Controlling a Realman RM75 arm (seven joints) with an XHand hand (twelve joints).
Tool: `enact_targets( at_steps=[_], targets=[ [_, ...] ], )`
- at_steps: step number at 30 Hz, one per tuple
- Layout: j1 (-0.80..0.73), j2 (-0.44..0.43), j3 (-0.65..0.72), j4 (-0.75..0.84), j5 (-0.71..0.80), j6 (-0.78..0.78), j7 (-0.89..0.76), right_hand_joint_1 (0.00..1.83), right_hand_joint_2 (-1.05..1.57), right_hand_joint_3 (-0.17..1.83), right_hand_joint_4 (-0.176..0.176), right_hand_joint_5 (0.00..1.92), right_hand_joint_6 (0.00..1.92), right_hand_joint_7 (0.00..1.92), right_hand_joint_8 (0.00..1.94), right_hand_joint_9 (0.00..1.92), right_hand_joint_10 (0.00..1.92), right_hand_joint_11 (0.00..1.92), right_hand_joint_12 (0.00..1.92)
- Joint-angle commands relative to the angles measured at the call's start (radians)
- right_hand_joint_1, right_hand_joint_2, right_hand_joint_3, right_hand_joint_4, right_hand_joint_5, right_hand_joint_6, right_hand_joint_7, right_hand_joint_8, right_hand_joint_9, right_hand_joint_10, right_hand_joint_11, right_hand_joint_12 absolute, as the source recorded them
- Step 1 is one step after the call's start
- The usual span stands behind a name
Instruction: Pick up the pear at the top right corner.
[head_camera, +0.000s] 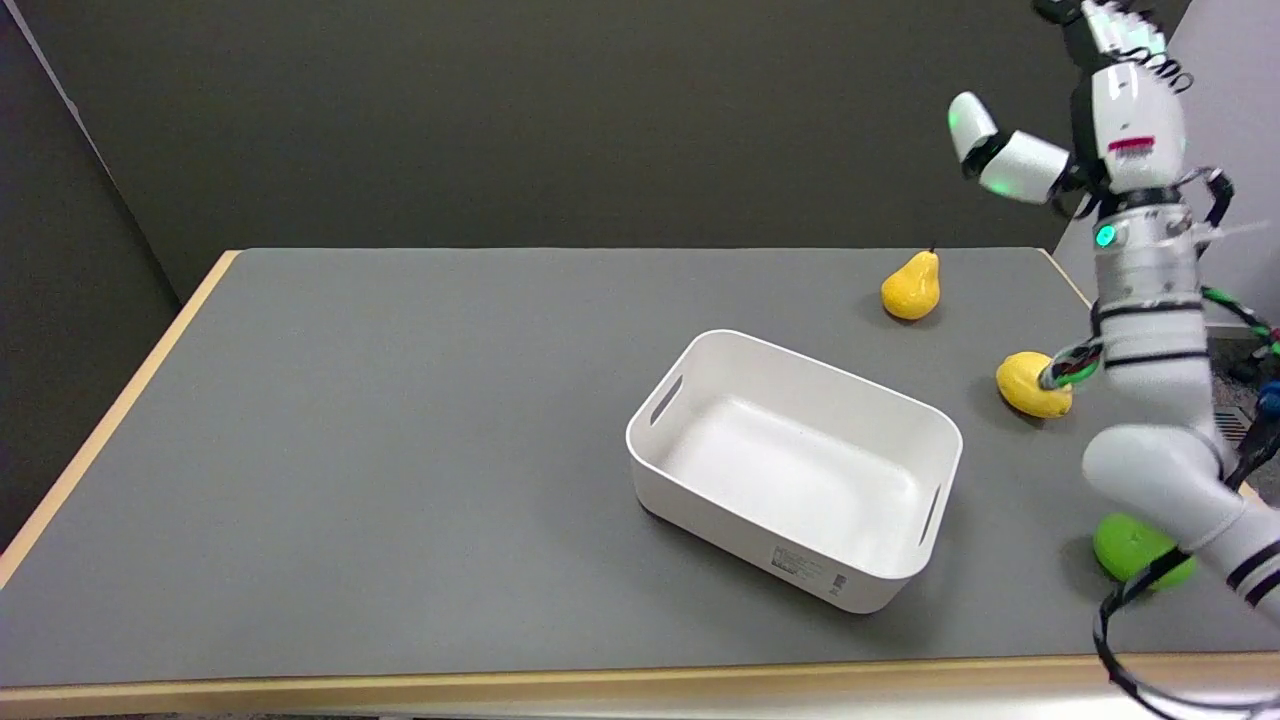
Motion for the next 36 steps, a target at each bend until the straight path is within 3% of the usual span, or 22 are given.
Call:
enact_targets(
  at_steps=[1, 5, 9, 11, 13, 17, 20, 36],
  targets=[
    [0.266, 0.126, 0.015, -0.172, 0.470, -0.382, -0.470, 0.38, 0.59, 0.79, -0.057, 0.20, 0.39, 0.12, 0.27, 0.00, 0.50, 0.00, 0.96],
    [0.334, 0.129, -0.053, -0.210, 0.535, -0.422, -0.510, 0.35, 0.58, 0.78, -0.074, 0.20, 0.39, 0.12, 0.27, 0.00, 0.48, 0.00, 0.95],
    [0.390, 0.129, -0.136, -0.263, 0.561, -0.455, -0.516, 0.31, 0.56, 0.78, -0.111, 0.20, 0.41, 0.13, 0.29, 0.00, 0.52, 0.00, 0.96],
    [0.425, 0.129, -0.193, -0.298, 0.580, -0.457, -0.516, 0.28, 0.50, 0.87, -0.135, 0.17, 0.49, 0.11, 0.37, 0.00, 0.54, 0.00, 0.97],
    [0.448, 0.128, -0.231, -0.324, 0.598, -0.457, -0.516, 0.30, 0.56, 0.76, -0.148, 0.20, 0.43, 0.14, 0.30, 0.00, 0.55, 0.00, 0.98],
    [0.495, 0.118, -0.303, -0.399, 0.619, -0.457, -0.516, 0.29, 0.56, 0.76, -0.172, 0.20, 0.44, 0.15, 0.31, 0.00, 0.57, 0.00, 1.00],
    [0.502, 0.104, -0.315, -0.446, 0.620, -0.456, -0.516, 0.27, 0.51, 0.87, -0.176, 0.17, 0.51, 0.11, 0.38, 0.00, 0.57, 0.00, 1.02],
    [0.448, 0.039, -0.315, -0.592, 0.643, -0.454, -0.509, 0.26, 0.52, 0.90, -0.174, 0.18, 0.51, 0.24, 0.46, 0.03, 0.66, 0.00, 1.07]
  ],
)
